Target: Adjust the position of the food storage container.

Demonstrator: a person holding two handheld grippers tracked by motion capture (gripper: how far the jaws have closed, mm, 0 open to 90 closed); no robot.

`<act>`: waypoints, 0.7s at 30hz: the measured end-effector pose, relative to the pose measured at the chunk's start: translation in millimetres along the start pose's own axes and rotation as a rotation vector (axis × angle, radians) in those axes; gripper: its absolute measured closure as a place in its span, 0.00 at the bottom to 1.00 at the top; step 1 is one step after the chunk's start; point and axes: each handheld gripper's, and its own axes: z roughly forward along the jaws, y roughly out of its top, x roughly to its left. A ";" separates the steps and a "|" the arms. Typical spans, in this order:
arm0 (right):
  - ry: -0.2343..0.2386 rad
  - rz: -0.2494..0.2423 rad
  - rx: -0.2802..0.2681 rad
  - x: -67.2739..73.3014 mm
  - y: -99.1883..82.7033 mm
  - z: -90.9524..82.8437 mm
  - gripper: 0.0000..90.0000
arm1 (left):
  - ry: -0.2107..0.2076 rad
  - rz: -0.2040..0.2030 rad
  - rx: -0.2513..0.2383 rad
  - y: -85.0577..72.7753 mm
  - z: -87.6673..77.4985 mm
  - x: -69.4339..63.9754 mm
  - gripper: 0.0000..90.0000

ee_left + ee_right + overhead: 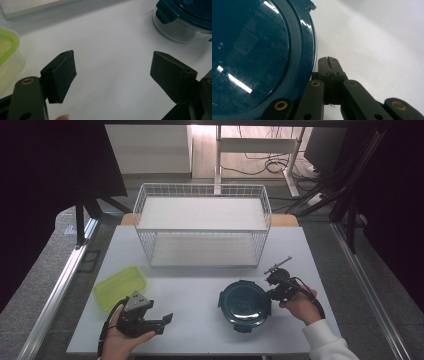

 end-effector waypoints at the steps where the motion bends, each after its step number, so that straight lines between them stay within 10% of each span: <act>1: 0.002 -0.005 0.000 3.0 1.0 0.6 0.99 | 0.000 0.001 0.001 0.0 0.1 0.0 0.22; 21: 0.046 -0.112 -0.004 58.3 34.5 15.2 0.99 | 0.007 -0.004 0.003 -0.6 -0.6 2.2 0.22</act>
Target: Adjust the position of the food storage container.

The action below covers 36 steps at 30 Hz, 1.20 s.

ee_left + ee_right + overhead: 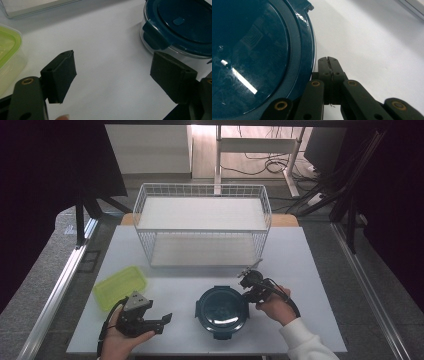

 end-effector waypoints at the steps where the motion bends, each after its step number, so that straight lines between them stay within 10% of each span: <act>1: 0.004 -0.006 -0.003 2.0 1.6 0.9 0.99 | 0.001 0.001 0.001 -0.1 0.0 0.1 0.22; 10: 0.067 -0.001 -0.050 0.4 2.0 4.7 0.99 | 0.006 -0.008 0.002 -0.9 -1.6 3.2 0.22; 18: 0.078 0.094 -0.272 -15.5 -17.9 -26.9 0.99 | 0.014 -0.023 0.004 -1.8 -2.3 6.3 0.23; 24: 0.091 0.103 -0.369 -2.7 -47.7 -36.3 0.97 | 0.018 -0.024 0.001 -2.0 -2.3 3.9 0.23; 27: 0.080 0.082 -0.408 0.2 -58.4 -37.6 0.85 | 0.021 -0.022 -0.001 -1.9 -3.1 3.8 0.23; 28: 0.087 0.100 -0.507 0.5 -72.9 -37.0 0.66 | 0.035 -0.018 -0.002 -1.4 -4.1 4.7 0.23; 30: 0.104 0.138 -0.529 -2.5 -84.2 -33.1 0.48 | 0.040 -0.021 -0.006 -1.2 -5.8 6.0 0.23; 36: 0.138 0.226 -0.587 -15.3 -105.6 -28.9 0.34 | 0.044 -0.029 -0.011 -1.2 -6.9 8.6 0.23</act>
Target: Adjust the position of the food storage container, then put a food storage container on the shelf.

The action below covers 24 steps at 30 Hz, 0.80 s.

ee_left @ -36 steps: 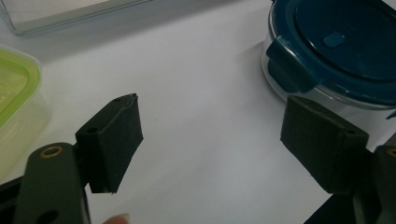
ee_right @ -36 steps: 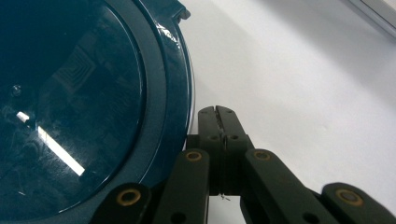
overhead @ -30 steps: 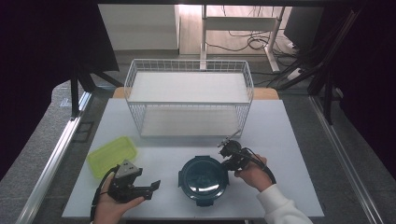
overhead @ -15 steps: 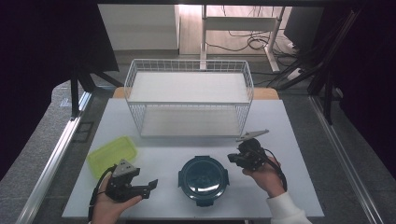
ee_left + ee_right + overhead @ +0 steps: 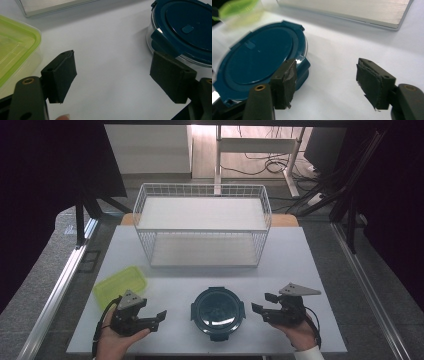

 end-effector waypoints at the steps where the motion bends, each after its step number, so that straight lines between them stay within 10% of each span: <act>1: 0.007 0.013 0.003 -1.2 -0.8 -0.1 0.33 | 0.003 0.003 0.004 -0.3 0.5 0.0 0.23; 24: 0.057 0.080 0.030 -1.7 0.6 -11.9 0.28 | -0.034 -0.031 0.009 -0.6 4.9 0.5 0.23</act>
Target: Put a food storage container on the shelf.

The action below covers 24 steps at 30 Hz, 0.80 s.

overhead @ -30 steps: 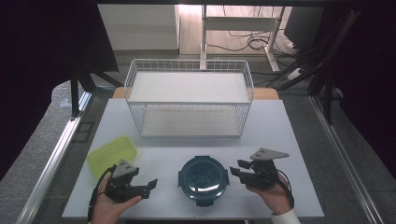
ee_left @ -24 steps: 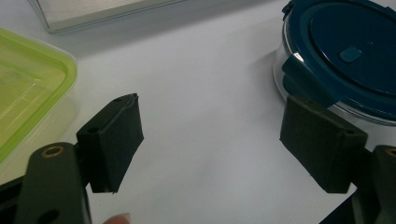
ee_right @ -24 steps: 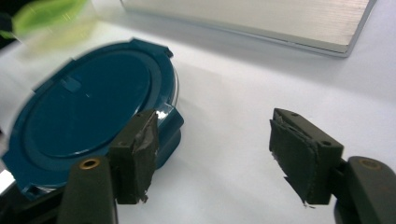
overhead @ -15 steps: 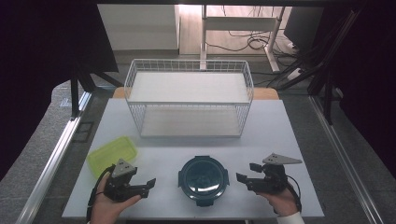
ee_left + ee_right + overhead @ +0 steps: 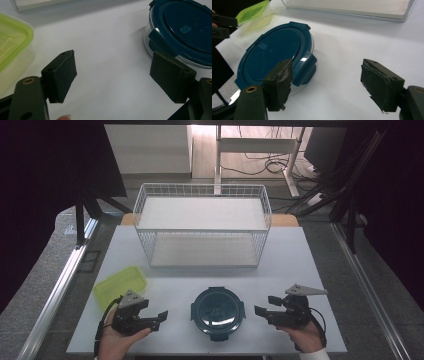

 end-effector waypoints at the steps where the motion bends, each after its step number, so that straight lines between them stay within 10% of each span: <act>1: 0.000 0.000 0.000 0.0 0.0 0.0 0.28 | -0.001 -0.003 0.000 0.0 1.0 -1.1 0.23; 19: 0.051 0.031 0.073 4.0 -3.4 8.7 0.19 | -0.096 -0.076 0.024 17.2 20.3 -20.8 0.13; 24: 0.068 0.093 0.088 3.8 -7.4 13.2 0.16 | -0.197 -0.141 0.047 25.2 34.3 -24.4 0.11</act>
